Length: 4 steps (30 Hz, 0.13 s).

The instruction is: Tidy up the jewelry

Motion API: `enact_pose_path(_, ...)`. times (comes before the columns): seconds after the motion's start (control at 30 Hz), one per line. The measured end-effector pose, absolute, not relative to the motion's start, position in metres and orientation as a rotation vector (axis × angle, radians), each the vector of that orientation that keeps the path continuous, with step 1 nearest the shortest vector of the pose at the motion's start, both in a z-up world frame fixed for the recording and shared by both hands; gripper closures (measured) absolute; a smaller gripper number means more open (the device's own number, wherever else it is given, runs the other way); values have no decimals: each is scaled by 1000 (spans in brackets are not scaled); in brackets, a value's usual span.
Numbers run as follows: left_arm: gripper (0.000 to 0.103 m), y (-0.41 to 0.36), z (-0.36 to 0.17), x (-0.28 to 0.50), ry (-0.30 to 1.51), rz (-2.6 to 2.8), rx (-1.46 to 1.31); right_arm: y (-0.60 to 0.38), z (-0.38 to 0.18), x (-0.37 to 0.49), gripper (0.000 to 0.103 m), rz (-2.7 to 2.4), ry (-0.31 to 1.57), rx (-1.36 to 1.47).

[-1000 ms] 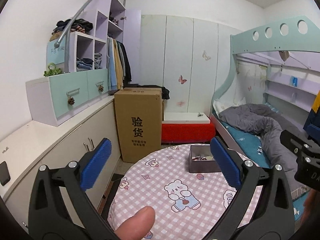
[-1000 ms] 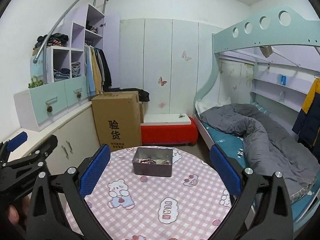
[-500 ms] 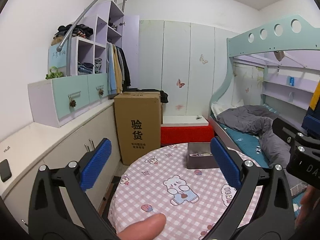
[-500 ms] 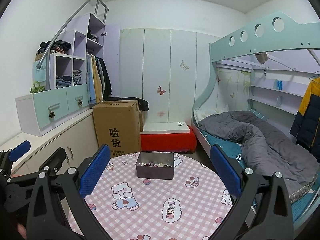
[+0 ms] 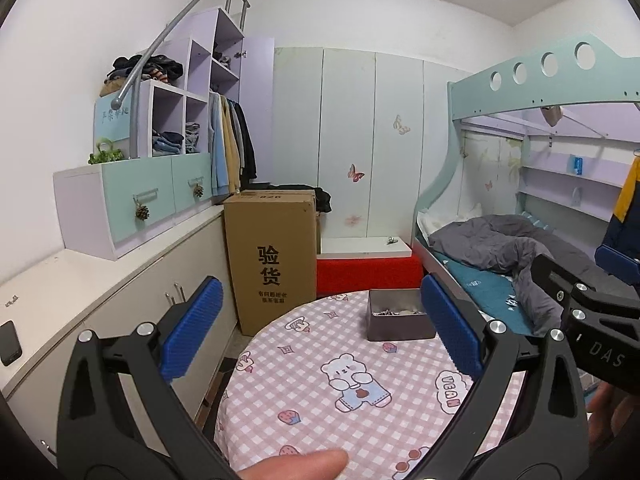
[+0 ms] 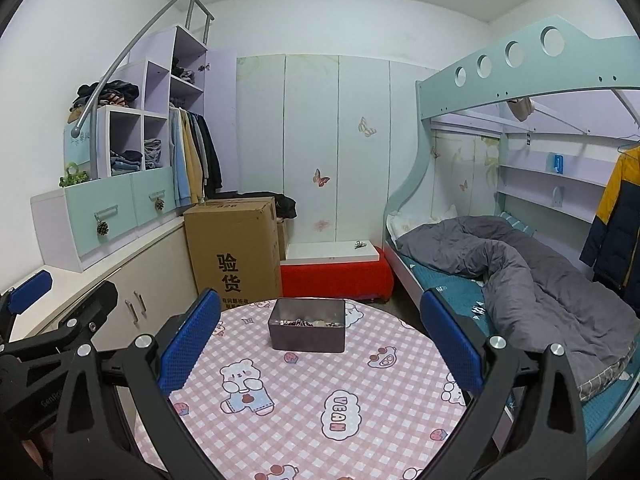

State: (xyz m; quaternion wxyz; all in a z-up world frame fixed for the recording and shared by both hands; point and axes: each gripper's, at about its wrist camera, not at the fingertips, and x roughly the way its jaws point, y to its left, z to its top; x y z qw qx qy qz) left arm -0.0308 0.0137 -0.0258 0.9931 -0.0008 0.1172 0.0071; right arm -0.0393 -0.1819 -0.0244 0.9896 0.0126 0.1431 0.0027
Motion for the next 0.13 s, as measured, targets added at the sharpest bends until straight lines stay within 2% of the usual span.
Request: enact_pose_path(0.13, 6, 14, -27, -27, 249, 25, -11, -182, -24, -38, 7, 5, 286, 26)
